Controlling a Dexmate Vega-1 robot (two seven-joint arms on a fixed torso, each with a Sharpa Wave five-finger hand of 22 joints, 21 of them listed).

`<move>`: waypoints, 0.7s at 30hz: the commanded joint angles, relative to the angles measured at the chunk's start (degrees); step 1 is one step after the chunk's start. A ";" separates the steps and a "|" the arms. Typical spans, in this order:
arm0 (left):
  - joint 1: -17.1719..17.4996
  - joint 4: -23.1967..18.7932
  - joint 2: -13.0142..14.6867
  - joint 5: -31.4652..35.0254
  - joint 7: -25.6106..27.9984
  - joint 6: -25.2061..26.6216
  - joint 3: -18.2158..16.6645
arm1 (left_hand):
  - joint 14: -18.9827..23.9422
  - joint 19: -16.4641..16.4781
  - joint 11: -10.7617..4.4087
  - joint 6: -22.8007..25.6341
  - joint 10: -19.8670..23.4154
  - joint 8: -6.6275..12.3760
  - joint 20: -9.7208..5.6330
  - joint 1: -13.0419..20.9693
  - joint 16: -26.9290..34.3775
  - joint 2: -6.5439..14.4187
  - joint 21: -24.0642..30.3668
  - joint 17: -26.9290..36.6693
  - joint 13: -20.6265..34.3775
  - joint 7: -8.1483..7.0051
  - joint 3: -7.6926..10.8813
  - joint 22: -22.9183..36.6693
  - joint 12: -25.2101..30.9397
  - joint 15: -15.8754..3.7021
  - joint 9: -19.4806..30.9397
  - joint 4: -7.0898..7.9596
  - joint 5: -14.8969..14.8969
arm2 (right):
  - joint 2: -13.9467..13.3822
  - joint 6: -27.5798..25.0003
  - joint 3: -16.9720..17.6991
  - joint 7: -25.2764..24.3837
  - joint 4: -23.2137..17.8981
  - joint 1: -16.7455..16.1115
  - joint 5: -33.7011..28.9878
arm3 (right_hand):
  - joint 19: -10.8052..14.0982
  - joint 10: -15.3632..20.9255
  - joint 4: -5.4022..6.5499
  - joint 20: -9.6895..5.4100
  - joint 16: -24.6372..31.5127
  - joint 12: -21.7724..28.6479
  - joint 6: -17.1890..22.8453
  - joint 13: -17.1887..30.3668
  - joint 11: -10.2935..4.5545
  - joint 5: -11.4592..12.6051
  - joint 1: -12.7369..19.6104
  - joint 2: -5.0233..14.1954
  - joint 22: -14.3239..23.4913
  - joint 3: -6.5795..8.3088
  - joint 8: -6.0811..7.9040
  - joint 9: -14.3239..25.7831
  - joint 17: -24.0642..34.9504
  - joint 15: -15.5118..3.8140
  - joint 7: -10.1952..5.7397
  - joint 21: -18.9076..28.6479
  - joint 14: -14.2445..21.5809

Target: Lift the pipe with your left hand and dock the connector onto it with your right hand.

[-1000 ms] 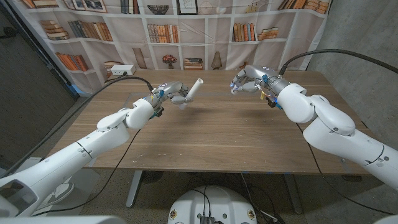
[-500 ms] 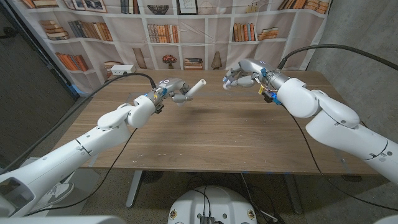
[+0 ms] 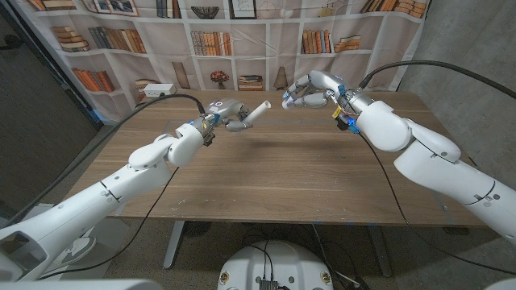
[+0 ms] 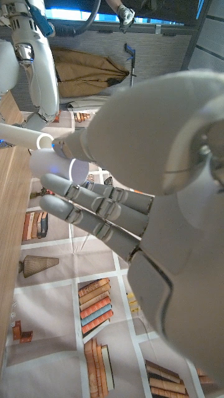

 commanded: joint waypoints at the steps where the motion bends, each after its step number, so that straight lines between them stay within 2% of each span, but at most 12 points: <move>1: 0.28 -0.88 -0.88 1.14 -0.20 0.69 -0.18 | 0.31 0.34 -0.65 3.61 0.53 0.59 -1.95 3.65 0.39 3.84 0.21 0.20 0.29 3.50 2.46 0.12 0.50 -0.07 0.24 2.32 0.30 | 2.01 2.21 -0.97 -4.53 1.31 -0.88 0.87 | 0.63 9.34 0.89 -7.61 -0.04 1.50 0.16 0.16 -6.89 0.52 2.15 1.88 0.02 1.80 -0.15 0.23 0.21 -0.97 0.41 0.33 0.27; 8: -1.57 -1.39 -2.57 2.07 -3.19 3.05 1.16 | 0.52 0.43 -0.64 3.80 0.74 0.70 -1.94 3.65 0.48 3.77 0.27 0.21 0.59 3.62 2.53 0.13 0.58 -0.09 0.53 2.36 0.27 | 2.83 4.17 -0.46 -6.19 2.14 -1.99 2.43 | 0.76 9.58 1.01 -7.57 -0.02 1.52 0.25 0.16 -6.90 0.48 2.01 1.77 -0.12 1.82 -0.19 0.23 0.29 -0.96 0.37 0.49 0.48; 16: -2.95 -1.24 -3.60 2.27 -3.91 1.82 2.24 | 0.54 0.47 -0.78 3.73 0.76 0.70 -1.92 3.65 0.48 3.71 0.32 0.22 0.83 3.40 2.59 0.15 0.58 -0.10 0.76 2.39 0.25 | 3.77 5.45 0.19 -8.99 2.17 -3.44 2.57 | 0.76 9.54 1.05 -7.60 -0.05 1.43 0.27 0.16 -6.81 0.47 2.01 1.75 -0.27 1.90 -0.25 0.22 0.34 -0.95 0.28 0.52 0.57; 21: -2.93 -1.49 -3.46 2.10 -4.52 1.50 2.35 | 0.58 0.47 -0.75 3.72 0.71 0.71 -1.95 3.64 0.50 3.71 0.34 0.23 0.98 3.35 2.63 0.16 0.55 -0.12 0.93 2.43 0.24 | 4.10 5.77 -0.07 -9.14 2.74 -3.03 2.49 | 0.79 9.60 1.08 -7.64 -0.07 1.42 0.38 0.16 -6.99 0.46 2.00 1.71 -0.34 1.93 -0.24 0.22 0.37 -0.95 0.31 0.59 0.63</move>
